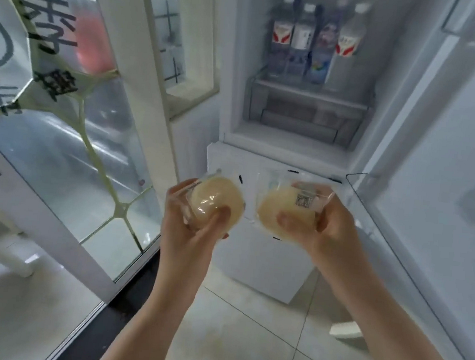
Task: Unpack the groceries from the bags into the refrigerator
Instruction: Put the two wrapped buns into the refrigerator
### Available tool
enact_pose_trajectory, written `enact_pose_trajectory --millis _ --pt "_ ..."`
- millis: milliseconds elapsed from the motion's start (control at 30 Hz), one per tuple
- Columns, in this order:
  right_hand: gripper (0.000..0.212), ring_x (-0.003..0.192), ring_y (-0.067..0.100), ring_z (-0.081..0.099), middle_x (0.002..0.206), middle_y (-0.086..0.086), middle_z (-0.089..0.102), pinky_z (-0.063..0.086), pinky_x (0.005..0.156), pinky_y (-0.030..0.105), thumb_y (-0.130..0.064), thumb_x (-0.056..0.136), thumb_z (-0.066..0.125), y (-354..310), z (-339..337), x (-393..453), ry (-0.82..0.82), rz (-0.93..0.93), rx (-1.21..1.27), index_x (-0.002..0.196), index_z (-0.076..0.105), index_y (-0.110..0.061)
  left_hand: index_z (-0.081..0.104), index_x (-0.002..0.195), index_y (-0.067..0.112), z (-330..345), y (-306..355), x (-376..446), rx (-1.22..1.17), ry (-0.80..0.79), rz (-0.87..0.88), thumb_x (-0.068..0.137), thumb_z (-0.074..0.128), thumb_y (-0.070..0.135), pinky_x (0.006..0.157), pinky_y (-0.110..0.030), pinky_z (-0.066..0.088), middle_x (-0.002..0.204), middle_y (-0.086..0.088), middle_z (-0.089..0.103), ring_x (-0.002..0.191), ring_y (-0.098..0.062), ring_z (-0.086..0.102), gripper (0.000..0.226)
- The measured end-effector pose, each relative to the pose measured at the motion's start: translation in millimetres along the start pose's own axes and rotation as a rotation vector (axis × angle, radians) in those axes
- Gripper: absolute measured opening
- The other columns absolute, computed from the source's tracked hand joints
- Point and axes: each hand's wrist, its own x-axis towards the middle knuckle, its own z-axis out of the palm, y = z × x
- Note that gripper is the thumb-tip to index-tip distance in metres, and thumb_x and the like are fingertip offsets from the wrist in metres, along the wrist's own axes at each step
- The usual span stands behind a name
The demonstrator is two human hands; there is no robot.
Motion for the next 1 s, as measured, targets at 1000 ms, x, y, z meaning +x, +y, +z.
enact_pose_trajectory --millis 1000 --pt "0.048 0.077 0.007 0.064 0.09 -0.008 0.066 0.053 0.071 0.024 -0.032 0.08 0.074 -187.8 -99.4 104.7 0.806 -0.449 -0.664 0.116 0.044 -0.023 0.046 0.108 0.031 229.5 137.4 204.3 -0.168 -0.777 0.515 0.083 0.073 0.012 0.071 -0.041 0.061 0.111 0.005 0.059 0.097 -0.009 0.064 0.042"
